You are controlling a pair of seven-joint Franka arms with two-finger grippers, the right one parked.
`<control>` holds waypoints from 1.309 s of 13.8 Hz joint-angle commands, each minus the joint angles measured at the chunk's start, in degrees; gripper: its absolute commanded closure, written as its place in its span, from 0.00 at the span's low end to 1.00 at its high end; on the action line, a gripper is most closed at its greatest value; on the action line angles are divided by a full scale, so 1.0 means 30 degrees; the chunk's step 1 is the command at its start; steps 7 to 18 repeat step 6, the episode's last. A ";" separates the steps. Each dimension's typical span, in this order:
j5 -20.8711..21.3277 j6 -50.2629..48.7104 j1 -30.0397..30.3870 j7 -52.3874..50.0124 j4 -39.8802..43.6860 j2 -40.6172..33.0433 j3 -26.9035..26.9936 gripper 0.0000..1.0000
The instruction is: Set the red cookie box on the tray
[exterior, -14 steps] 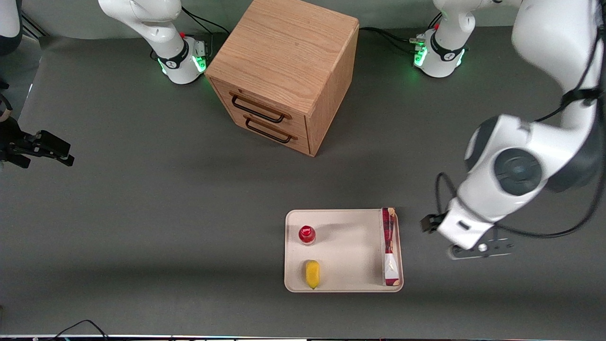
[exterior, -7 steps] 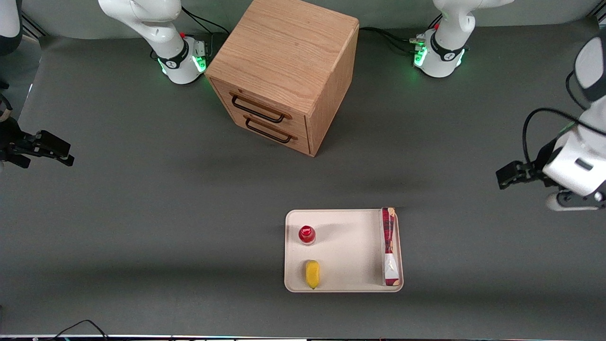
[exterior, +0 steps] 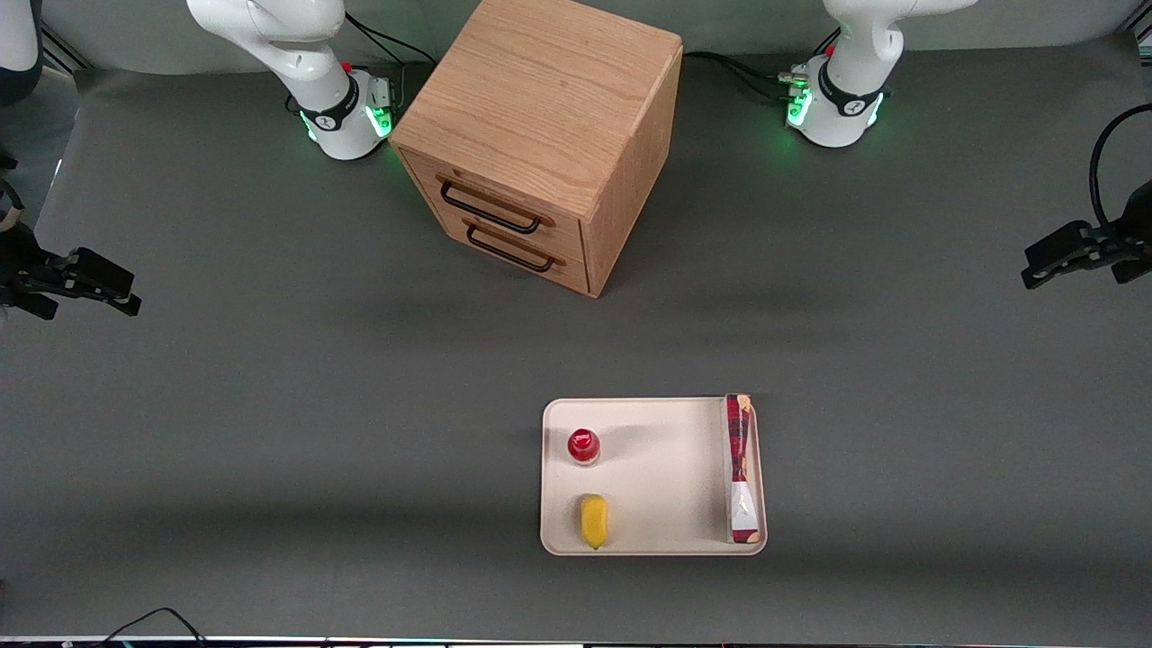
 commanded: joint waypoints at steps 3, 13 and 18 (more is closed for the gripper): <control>-0.0240 0.2372 -0.0277 0.0964 -0.2930 -0.0922 0.0476 0.00; -0.0210 0.2343 -0.0335 0.1290 -0.2901 -0.0745 0.0418 0.00; -0.0210 0.2343 -0.0335 0.1290 -0.2901 -0.0745 0.0418 0.00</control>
